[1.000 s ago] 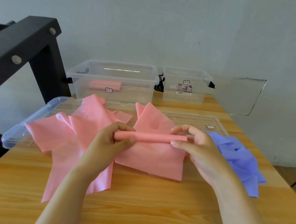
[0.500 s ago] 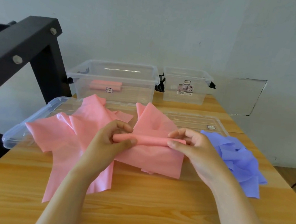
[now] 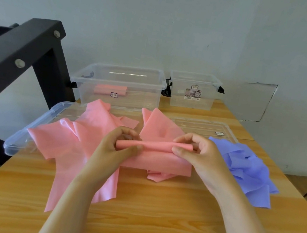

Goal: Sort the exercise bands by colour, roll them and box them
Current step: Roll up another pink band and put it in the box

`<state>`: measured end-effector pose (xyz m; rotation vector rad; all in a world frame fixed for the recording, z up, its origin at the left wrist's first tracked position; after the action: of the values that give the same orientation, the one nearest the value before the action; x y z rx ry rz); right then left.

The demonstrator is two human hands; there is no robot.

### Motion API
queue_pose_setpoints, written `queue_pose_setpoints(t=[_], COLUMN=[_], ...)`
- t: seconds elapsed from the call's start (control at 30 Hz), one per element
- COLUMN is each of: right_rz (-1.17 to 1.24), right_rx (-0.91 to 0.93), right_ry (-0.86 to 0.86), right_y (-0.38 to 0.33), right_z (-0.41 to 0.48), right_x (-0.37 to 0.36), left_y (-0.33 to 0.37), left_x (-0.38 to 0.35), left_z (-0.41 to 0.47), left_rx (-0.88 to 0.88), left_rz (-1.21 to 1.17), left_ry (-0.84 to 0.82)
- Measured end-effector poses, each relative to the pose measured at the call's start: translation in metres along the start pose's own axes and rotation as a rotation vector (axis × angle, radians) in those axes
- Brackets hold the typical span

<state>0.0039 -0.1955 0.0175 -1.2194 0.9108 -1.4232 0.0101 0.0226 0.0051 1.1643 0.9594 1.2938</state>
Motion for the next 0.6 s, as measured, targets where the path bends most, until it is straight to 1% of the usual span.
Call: queue_pose_setpoints(t=[0.07,0.17,0.23,0.3,0.37,0.43,0.53,0.6], right_rz=[0.015,0.04,0.074,0.054,0.015,0.014,0.03,0.05], right_rx=[0.048,0.088,0.062,0.008,0.001,0.033,0.087,0.115], right_ry=[0.025,0.014,-0.038,-0.06,-0.018,0.019,0.037,0.034], right_y=[-0.0041,-0.0081,-0.0079,-0.0042,-0.0019,-0.0037,-0.0079,-0.0093], right_z=[-0.0001,0.0002,-0.0002,-0.0008,-0.0008,-0.0008,-0.0004,0.0003], right_x=[0.0003,0.0014,-0.0001,-0.0022,-0.0028,-0.0029,-0.0028,-0.0023], left_y=[-0.0036,-0.0019,0.0014,0.0026,0.0034,0.0005,-0.0029,-0.0005], left_x=[-0.0019,-0.004,-0.0028,0.0007,0.0024,0.0014,-0.0024,-0.0031], left_z=[-0.0004,-0.0001,-0.0002,0.0007,-0.0005,-0.0013,-0.0014,-0.0013], left_rx=[0.054,0.04,0.022,0.001,-0.001,0.037,0.086,0.071], left_rz=[0.052,0.056,-0.015,-0.042,-0.063,-0.051,0.039,0.02], left_ry=[-0.012,-0.013,-0.011,-0.002,0.005,-0.004,-0.021,-0.006])
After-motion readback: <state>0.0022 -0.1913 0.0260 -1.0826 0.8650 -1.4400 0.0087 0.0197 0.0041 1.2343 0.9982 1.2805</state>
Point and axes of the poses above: each hand's wrist, its own z-axis towards the middle knuckle, its own x-axis out of the back of the hand, y = z × x, the point moved 3 cm from there along z, towards the middle knuckle, and after that the axes turned 1 degree about x, right-handed, at the moved point
